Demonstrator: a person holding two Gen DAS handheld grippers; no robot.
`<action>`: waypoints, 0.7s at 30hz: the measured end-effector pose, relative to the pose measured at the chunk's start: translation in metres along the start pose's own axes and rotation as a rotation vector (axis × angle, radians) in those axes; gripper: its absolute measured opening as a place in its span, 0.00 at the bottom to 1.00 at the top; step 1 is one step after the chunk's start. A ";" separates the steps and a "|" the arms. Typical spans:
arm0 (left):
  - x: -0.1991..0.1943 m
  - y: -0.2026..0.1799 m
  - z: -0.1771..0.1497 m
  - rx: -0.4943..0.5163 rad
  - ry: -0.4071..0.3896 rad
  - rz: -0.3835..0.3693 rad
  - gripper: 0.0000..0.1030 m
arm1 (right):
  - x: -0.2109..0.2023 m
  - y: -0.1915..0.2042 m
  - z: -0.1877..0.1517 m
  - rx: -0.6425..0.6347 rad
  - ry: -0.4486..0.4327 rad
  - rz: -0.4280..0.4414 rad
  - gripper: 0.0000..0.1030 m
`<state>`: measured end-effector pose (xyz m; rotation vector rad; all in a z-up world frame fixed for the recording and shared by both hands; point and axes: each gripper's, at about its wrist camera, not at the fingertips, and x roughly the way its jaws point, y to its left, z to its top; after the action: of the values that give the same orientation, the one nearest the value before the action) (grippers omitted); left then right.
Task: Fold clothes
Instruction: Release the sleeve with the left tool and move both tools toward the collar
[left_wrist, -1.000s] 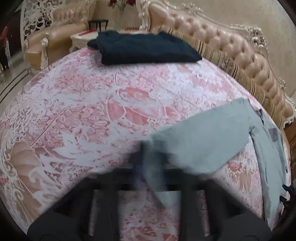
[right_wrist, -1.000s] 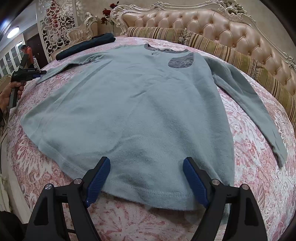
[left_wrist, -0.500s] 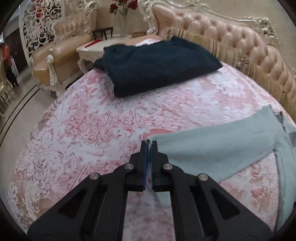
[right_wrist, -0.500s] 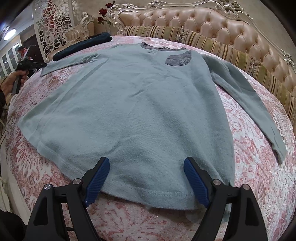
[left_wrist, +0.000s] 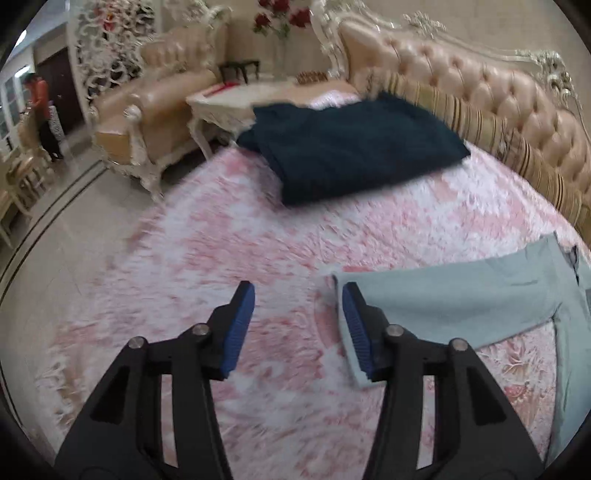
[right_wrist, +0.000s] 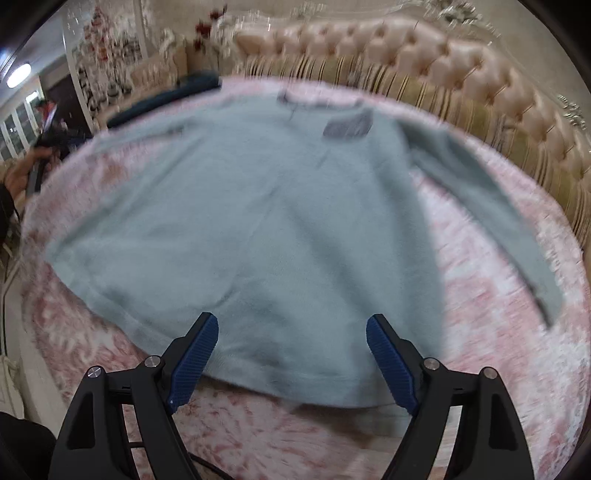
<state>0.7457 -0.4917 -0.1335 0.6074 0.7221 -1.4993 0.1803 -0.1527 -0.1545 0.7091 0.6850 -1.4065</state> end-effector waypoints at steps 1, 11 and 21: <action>-0.009 -0.002 0.001 -0.002 -0.017 -0.014 0.52 | -0.011 -0.010 0.005 0.011 -0.030 -0.012 0.81; -0.022 -0.202 0.007 0.233 -0.043 -0.358 0.59 | 0.036 -0.162 0.148 0.161 -0.100 -0.091 0.82; 0.006 -0.378 0.038 0.363 -0.033 -0.709 0.59 | 0.160 -0.238 0.219 0.179 0.158 0.108 0.67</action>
<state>0.3701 -0.5241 -0.0837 0.6250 0.6760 -2.3255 -0.0476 -0.4324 -0.1517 0.9928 0.6385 -1.3320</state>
